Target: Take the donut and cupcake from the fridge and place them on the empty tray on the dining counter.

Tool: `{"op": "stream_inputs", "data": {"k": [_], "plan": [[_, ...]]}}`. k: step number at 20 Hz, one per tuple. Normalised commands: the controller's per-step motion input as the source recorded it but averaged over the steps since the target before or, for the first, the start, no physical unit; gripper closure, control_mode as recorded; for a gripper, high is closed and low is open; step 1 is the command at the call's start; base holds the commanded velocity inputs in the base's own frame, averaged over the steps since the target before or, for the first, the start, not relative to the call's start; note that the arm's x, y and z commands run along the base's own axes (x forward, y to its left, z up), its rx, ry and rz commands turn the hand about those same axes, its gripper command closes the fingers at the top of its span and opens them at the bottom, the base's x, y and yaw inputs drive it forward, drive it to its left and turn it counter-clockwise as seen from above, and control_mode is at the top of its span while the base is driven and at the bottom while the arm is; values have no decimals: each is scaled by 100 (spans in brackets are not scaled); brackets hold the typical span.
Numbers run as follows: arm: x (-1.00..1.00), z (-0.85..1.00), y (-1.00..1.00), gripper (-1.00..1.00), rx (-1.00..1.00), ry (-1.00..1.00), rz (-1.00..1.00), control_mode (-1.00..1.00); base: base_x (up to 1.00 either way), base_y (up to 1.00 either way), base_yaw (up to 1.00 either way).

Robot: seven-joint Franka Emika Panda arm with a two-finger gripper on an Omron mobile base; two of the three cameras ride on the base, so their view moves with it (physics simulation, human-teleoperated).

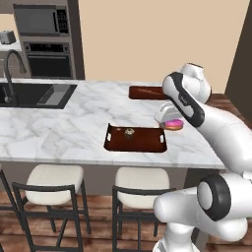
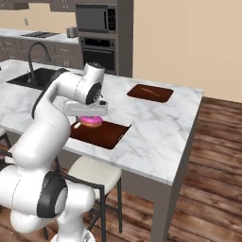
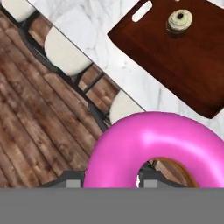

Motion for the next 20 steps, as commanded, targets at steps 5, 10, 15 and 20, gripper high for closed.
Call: {"op": "stream_inputs", "data": {"k": [5,10,15,20], "plan": [[18,-27,0,100,-16,0,0,-100,0,0,0],[2,-35,0,100,-2,-11,0,-100,0,0,0],[-5,-12,0,100,0,-22,1,-100,0,0,0],[1,-1,0,100,0,-17,0,-100,0,0,0]]}}
